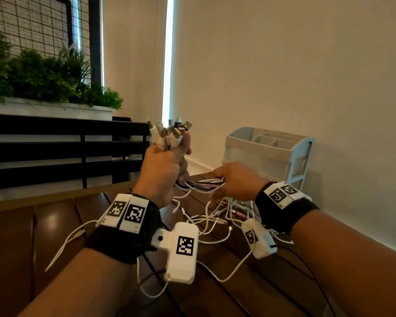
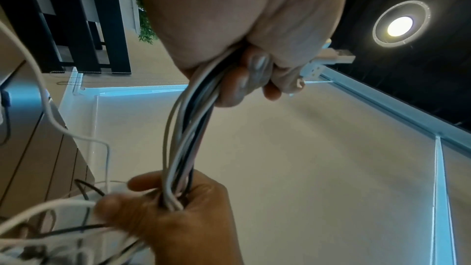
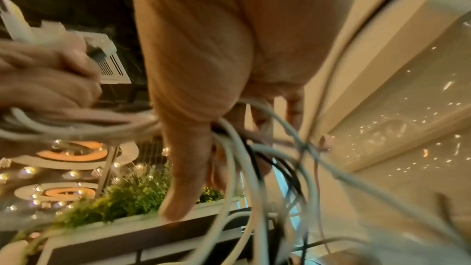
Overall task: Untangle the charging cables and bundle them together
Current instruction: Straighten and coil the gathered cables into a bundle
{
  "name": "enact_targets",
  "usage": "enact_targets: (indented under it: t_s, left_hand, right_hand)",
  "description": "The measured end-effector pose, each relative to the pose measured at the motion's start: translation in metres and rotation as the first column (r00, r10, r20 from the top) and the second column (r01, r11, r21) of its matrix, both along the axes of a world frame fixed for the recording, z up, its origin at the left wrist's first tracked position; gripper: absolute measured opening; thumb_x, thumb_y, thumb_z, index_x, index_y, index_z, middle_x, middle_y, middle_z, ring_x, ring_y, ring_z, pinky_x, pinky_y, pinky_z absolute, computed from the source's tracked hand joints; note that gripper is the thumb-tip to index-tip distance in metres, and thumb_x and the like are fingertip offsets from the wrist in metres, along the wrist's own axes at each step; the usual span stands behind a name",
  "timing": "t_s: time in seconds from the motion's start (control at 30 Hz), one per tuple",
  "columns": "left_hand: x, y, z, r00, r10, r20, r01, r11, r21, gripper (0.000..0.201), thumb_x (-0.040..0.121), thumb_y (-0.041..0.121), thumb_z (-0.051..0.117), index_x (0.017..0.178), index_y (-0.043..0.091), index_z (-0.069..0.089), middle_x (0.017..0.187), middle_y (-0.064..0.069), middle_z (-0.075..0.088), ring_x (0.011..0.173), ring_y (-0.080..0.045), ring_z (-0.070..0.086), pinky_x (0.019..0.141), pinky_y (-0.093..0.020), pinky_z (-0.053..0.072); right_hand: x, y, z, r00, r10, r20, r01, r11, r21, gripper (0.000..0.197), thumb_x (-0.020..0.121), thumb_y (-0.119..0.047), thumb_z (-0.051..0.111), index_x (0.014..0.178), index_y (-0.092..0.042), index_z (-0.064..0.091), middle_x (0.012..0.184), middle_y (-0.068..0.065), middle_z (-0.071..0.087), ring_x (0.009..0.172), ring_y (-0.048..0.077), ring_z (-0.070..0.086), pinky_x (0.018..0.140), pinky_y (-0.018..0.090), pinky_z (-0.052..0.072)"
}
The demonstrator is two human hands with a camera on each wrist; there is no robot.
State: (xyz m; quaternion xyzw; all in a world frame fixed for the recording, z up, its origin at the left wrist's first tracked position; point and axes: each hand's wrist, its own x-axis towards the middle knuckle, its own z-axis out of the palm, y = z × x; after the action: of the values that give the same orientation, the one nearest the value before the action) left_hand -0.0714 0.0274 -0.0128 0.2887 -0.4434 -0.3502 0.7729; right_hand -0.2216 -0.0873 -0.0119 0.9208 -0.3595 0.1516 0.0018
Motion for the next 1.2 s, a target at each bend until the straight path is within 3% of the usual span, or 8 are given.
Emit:
enact_targets:
  t_s: [0.1,0.23,0.4,0.57,0.73,0.93,1.1,1.2]
  left_hand:
    - [0.004,0.0,0.001,0.997,0.018,-0.07,-0.021,0.999,-0.05,0.033,0.093,0.029,0.058,0.07,0.008,0.048,0.041,0.007,0.028,0.034,-0.007,0.022,0.04,-0.019,0.022]
    - [0.0,-0.003,0.001,0.997,0.04,-0.062,-0.047,0.993,-0.112,0.035,0.086,0.037,0.06,0.069,0.009,0.048,0.041,0.005,0.028,0.033,-0.008,0.023,0.04,-0.017,0.026]
    - [-0.001,-0.006,0.0,0.997,0.04,-0.065,-0.049,0.987,-0.151,0.036,0.081,0.04,0.061,0.071,0.008,0.048,0.04,0.006,0.03,0.032,-0.007,0.024,0.038,-0.016,0.029]
    - [0.003,-0.002,0.002,0.996,0.06,-0.072,-0.071,0.986,-0.15,0.034,0.093,0.032,0.055,0.07,0.009,0.046,0.039,0.007,0.028,0.032,-0.006,0.022,0.039,-0.016,0.027]
    - [0.009,0.0,0.003,0.995,0.019,-0.095,-0.035,0.986,-0.162,0.035,0.095,0.032,0.054,0.069,0.011,0.044,0.043,0.005,0.022,0.037,-0.008,0.017,0.041,-0.016,0.024]
    - [0.003,0.001,0.004,0.997,0.018,-0.077,-0.029,0.988,-0.152,0.035,0.08,0.038,0.061,0.068,0.01,0.044,0.041,0.006,0.023,0.034,-0.007,0.018,0.039,-0.016,0.024]
    - [0.007,0.002,0.006,0.998,0.034,-0.058,-0.042,0.99,-0.137,0.034,0.09,0.034,0.056,0.068,0.01,0.045,0.041,0.006,0.024,0.033,-0.007,0.018,0.04,-0.016,0.024]
    - [0.016,0.006,0.009,0.996,0.062,-0.058,-0.07,0.987,-0.146,0.034,0.093,0.033,0.055,0.069,0.011,0.045,0.043,0.005,0.022,0.036,-0.007,0.018,0.041,-0.014,0.024]
  right_hand:
    - [-0.011,0.009,-0.002,0.994,0.106,0.018,-0.108,0.973,0.206,0.035,0.066,-0.038,0.084,0.097,-0.033,0.068,0.097,-0.015,0.068,0.092,0.005,0.06,0.076,0.017,0.043]
    - [-0.03,0.006,-0.009,0.968,0.143,0.206,-0.206,0.922,0.327,0.037,0.075,-0.033,0.078,0.11,-0.037,0.066,0.113,-0.02,0.063,0.108,0.005,0.057,0.099,0.03,0.041]
    - [-0.044,0.009,-0.018,0.882,0.139,0.45,-0.294,0.91,0.294,0.017,0.09,-0.011,0.063,0.104,-0.014,0.072,0.091,-0.007,0.071,0.082,0.0,0.065,0.077,0.012,0.049]
    - [-0.057,0.006,-0.017,0.833,0.138,0.535,-0.355,0.876,0.327,0.011,0.087,-0.012,0.063,0.094,-0.012,0.072,0.091,-0.002,0.072,0.089,0.012,0.065,0.084,0.023,0.052]
    - [-0.063,0.006,-0.013,0.746,-0.027,0.666,-0.353,0.832,0.429,0.021,0.096,-0.017,0.05,0.081,-0.011,0.064,0.074,0.002,0.061,0.07,0.012,0.056,0.071,0.024,0.05]
    - [-0.05,0.016,-0.001,0.471,-0.218,0.855,-0.666,0.547,0.507,0.01,0.084,-0.01,0.054,0.075,-0.012,0.052,0.073,0.002,0.058,0.075,0.017,0.058,0.077,0.037,0.047]
    - [-0.037,0.007,0.001,0.305,-0.627,0.717,-0.515,0.525,0.678,0.025,0.093,-0.012,0.046,0.068,-0.015,0.046,0.05,-0.003,0.042,0.049,0.011,0.044,0.065,0.032,0.043]
    - [-0.045,0.001,0.001,0.296,-0.672,0.679,-0.351,0.584,0.732,0.021,0.095,-0.005,0.039,0.079,-0.012,0.052,0.056,0.0,0.043,0.043,0.008,0.039,0.054,0.026,0.042]
